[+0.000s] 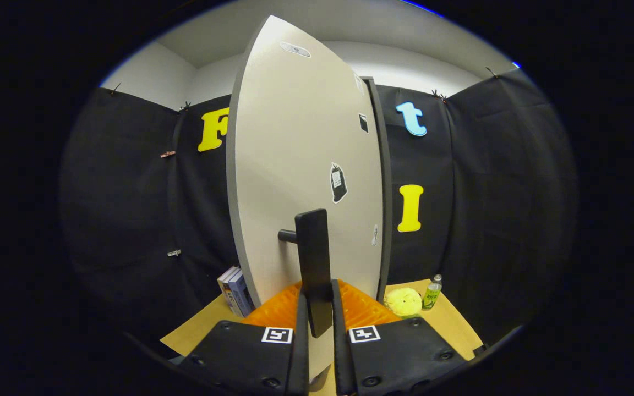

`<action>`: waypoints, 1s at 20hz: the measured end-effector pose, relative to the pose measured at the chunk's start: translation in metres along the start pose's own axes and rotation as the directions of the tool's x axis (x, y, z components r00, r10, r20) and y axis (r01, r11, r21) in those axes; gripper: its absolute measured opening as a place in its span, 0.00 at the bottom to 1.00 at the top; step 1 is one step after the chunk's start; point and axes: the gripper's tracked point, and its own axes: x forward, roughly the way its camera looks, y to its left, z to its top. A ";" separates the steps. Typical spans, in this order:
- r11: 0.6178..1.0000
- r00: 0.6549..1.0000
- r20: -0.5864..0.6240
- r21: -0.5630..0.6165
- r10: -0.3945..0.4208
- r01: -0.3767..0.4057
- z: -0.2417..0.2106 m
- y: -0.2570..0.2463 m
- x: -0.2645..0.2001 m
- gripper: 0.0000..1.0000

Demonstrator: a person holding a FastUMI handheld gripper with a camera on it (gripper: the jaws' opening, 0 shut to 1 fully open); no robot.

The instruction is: Open the shoe cabinet door, grab the shoes and put them into the shoe cabinet, then close the shoe cabinet door.

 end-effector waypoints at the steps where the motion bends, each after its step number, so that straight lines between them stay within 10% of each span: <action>1: 1.000 1.000 0.001 0.013 -0.013 0.013 0.001 -0.008 -0.003 0.22; 20: 0.979 0.976 0.084 0.006 -0.203 0.204 0.031 -0.129 -0.050 0.16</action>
